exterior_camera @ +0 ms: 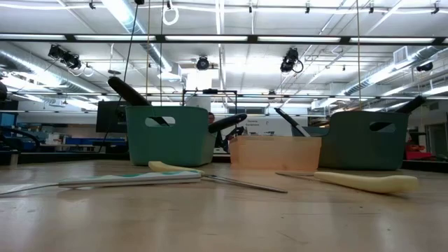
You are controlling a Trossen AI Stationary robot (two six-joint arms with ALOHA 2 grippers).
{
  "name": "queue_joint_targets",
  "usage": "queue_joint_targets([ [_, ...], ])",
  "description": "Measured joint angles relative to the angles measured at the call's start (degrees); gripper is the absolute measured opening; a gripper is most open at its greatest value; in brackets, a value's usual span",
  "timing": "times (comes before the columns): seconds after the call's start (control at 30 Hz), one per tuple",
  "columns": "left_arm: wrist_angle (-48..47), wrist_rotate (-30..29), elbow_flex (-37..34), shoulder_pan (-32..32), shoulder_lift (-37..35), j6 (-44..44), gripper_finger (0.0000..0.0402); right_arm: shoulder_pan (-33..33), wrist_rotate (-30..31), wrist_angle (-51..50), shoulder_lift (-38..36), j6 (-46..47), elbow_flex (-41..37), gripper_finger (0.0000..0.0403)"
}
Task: Pick & Place Kitchen Items
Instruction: Put the right yellow table knife into the orange bin
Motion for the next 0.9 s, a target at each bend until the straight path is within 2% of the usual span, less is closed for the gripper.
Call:
queue_joint_targets([
  [0.33, 0.0, 0.0, 0.0, 0.0, 0.0, 0.2, 0.0002, 0.0, -0.8, -1.1, 0.0, 0.0, 0.0, 0.0008],
  [0.67, -0.6, 0.1, 0.0, 0.0, 0.1, 0.7, 0.0003, 0.2, -13.1, -8.6, 0.0, -10.0, 0.0, 0.0008],
  [0.9, -0.6, 0.1, 0.0, 0.0, 0.1, 0.7, 0.0003, 0.2, -13.7, -10.3, 0.0, -10.5, 0.0, 0.0008],
])
